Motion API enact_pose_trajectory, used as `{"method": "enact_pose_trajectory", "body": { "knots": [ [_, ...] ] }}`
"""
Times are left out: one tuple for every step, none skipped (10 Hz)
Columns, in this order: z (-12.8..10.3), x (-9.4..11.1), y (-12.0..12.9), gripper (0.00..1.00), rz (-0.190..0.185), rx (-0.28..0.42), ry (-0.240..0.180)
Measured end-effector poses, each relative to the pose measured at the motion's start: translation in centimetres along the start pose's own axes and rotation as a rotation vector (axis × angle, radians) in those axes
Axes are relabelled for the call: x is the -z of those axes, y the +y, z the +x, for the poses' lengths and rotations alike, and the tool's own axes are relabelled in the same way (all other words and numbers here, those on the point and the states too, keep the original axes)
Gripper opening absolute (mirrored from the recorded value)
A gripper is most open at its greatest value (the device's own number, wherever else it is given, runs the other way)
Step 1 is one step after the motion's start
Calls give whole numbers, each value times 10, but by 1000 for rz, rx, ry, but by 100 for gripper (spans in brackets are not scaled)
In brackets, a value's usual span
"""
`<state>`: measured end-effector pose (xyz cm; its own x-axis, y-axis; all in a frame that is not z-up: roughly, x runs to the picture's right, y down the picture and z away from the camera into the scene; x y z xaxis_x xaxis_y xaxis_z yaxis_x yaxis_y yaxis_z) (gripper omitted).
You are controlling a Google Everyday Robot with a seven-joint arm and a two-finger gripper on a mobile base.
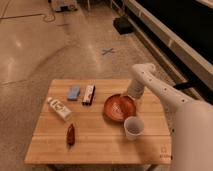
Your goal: Drag the ceramic bowl in a circle
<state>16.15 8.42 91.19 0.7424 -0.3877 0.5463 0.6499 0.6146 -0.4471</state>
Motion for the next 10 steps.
{"method": "enact_pose_trajectory", "body": {
  "knots": [
    [-1, -2, 0, 42, -5, 7, -4],
    [0, -3, -2, 34, -7, 9, -7],
    [-1, -3, -2, 30, -14, 15, -11],
    [-3, -2, -3, 22, -18, 22, -16],
    [-6, -2, -3, 14, -21, 35, -18],
    [-7, -2, -2, 11, -21, 43, -20],
    [-4, 0, 0, 11, -21, 37, -23],
    [0, 2, 4, 11, -23, 28, -26],
    [11, 7, 19, 11, -33, 22, -27],
    [20, 10, 38, 11, -44, 17, -28]
  ]
}}
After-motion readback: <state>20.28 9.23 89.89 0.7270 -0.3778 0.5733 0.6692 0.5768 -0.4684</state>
